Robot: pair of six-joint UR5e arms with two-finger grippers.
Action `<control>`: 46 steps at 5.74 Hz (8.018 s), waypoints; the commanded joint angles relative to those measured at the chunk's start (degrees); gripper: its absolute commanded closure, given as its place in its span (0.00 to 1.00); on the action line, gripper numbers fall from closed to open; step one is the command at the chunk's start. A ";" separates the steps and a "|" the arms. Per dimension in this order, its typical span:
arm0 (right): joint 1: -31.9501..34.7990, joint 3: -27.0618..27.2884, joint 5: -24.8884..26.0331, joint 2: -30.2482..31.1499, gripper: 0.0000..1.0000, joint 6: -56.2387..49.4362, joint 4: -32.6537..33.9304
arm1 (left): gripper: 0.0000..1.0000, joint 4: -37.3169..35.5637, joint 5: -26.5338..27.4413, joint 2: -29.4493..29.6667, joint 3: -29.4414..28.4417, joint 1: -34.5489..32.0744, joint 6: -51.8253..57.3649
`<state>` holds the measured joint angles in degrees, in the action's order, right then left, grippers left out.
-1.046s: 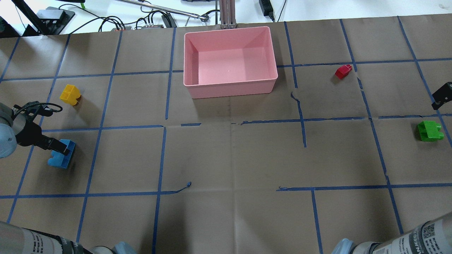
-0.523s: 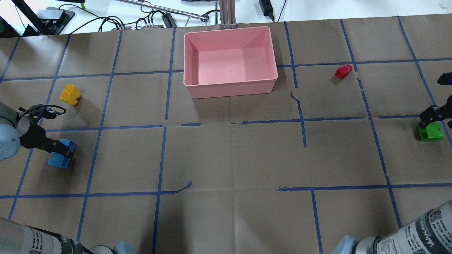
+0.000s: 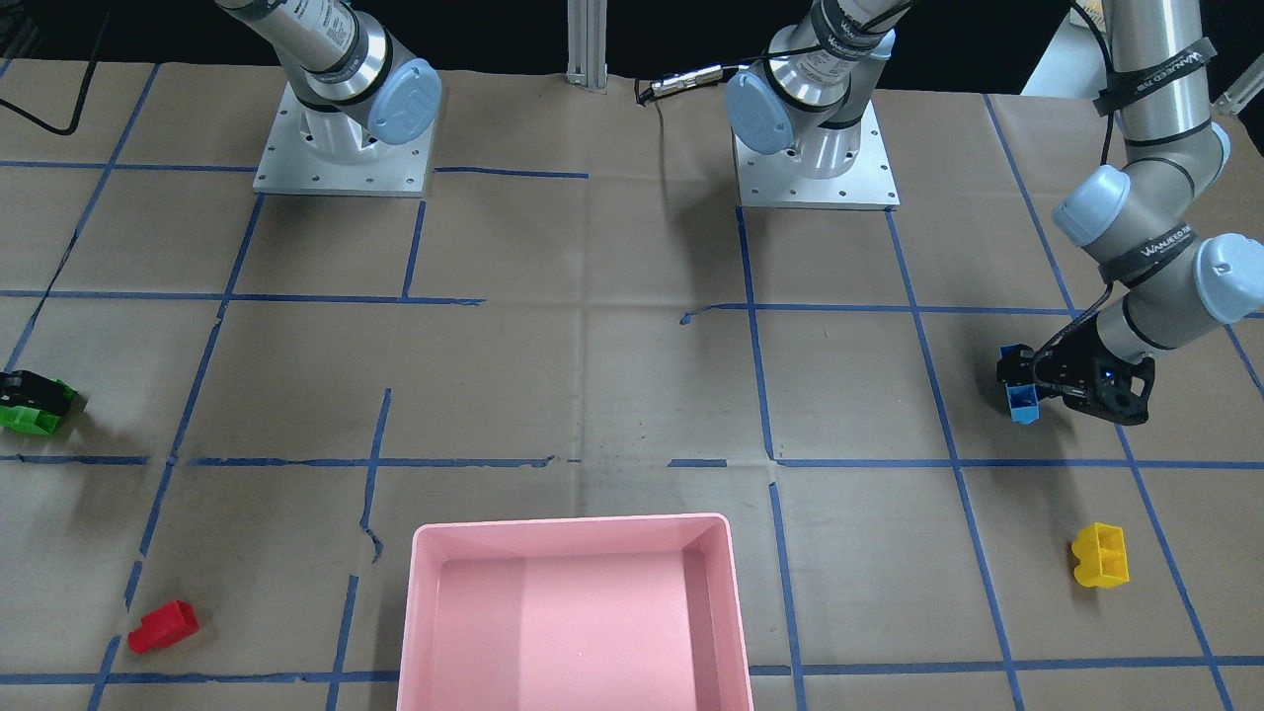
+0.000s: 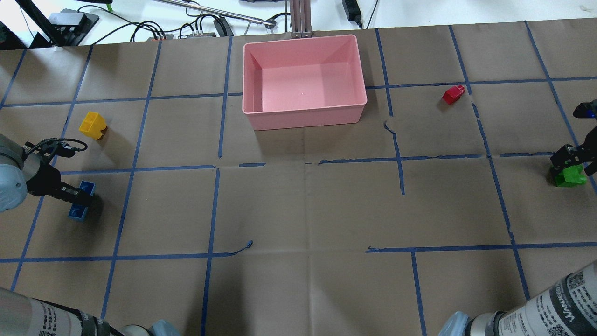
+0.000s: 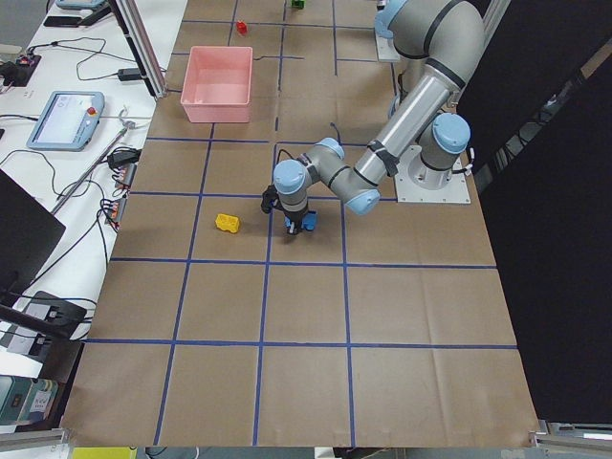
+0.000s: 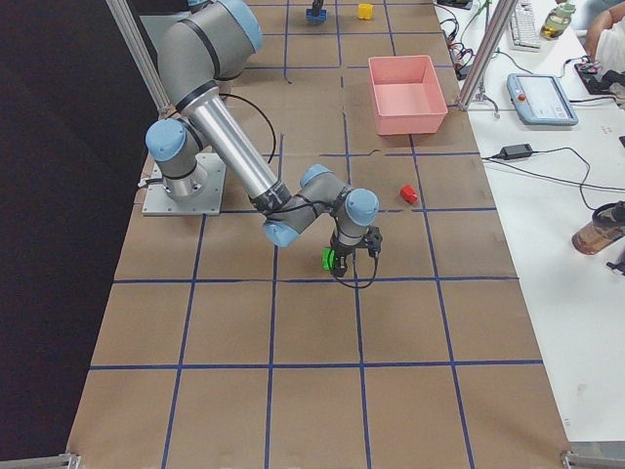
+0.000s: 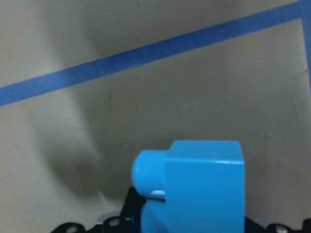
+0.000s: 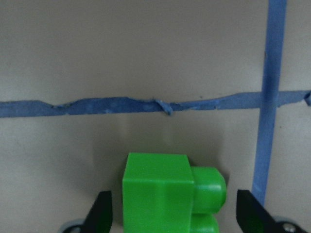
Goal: Put all blocks into box
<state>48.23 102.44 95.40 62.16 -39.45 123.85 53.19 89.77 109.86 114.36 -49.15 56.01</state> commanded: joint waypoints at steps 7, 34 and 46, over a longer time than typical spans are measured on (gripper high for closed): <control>6.49 -14.13 1.37 7.88 0.61 9.17 -16.78 | 1.00 14.59 -4.23 -3.80 -17.19 -30.94 -43.65; 29.30 -49.09 -5.66 -12.39 0.00 34.05 -32.97 | 1.00 9.30 1.72 11.28 -32.17 -25.42 -26.58; 25.51 -42.14 -8.46 -22.00 0.54 71.71 -25.23 | 0.01 22.11 -3.12 7.79 -37.93 -47.03 -64.85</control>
<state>73.73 60.39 88.12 39.94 32.26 98.83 71.75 85.17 122.81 73.64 -98.24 -12.56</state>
